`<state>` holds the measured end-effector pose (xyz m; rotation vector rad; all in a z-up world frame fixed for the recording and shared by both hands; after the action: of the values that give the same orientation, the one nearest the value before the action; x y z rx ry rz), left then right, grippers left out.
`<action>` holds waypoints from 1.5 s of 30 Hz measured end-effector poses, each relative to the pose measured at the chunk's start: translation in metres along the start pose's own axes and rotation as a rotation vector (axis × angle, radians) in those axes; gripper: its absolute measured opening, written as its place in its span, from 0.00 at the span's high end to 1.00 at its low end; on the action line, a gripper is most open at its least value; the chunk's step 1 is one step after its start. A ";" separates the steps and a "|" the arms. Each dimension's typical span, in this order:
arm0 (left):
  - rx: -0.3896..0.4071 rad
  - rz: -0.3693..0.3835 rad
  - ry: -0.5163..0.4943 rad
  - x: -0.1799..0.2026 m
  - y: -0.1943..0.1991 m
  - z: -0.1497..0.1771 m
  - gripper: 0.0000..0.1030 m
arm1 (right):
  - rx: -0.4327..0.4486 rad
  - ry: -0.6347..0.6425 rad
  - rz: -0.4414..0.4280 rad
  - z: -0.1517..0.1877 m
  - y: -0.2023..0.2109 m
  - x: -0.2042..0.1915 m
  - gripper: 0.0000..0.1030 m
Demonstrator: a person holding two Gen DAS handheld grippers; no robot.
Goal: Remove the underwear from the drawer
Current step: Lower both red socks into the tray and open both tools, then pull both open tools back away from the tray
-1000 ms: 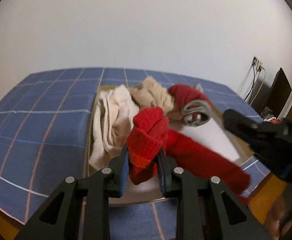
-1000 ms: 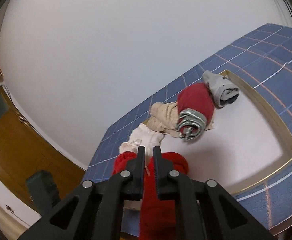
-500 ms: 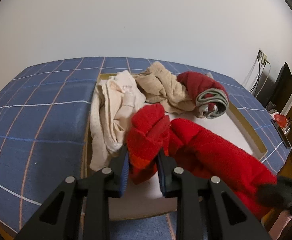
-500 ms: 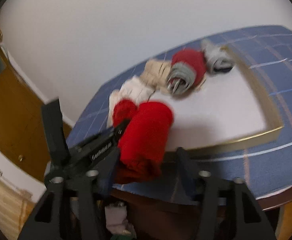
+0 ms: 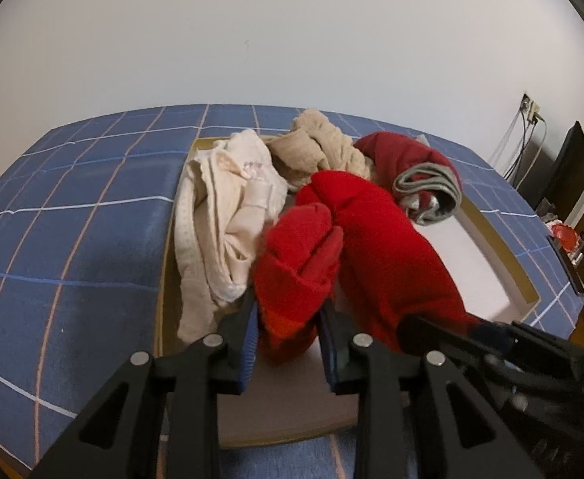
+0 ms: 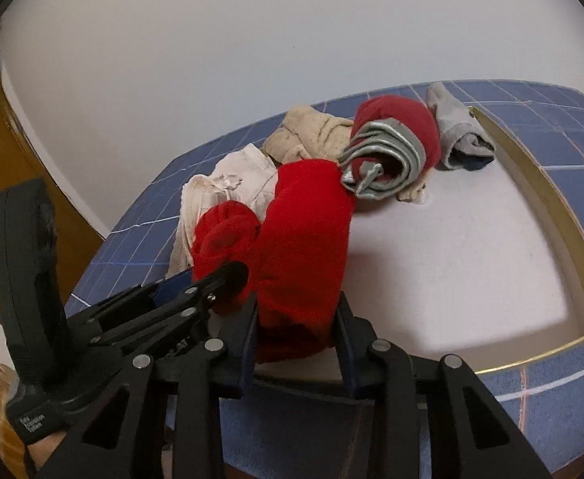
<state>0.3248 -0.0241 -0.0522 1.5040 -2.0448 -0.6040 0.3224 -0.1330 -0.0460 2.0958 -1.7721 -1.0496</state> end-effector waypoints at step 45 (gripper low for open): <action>0.132 -0.204 -0.055 0.002 0.057 0.005 0.00 | 0.275 -0.057 0.132 -0.006 0.096 0.034 0.26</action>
<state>0.2799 -0.0094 -0.0197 1.8078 -2.0210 -0.6037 0.2523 -0.1907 0.0006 2.0780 -2.1579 -0.8826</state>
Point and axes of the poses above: each gripper's, at about its wrist camera, not at the fingertips, and y roughly against the way its jaws point, x to its right, z to its underside, the point moved 10 cm from there along -y, roughly the way its jaws point, and after that the axes turned 6 degrees about x, right-handed, at the moved point
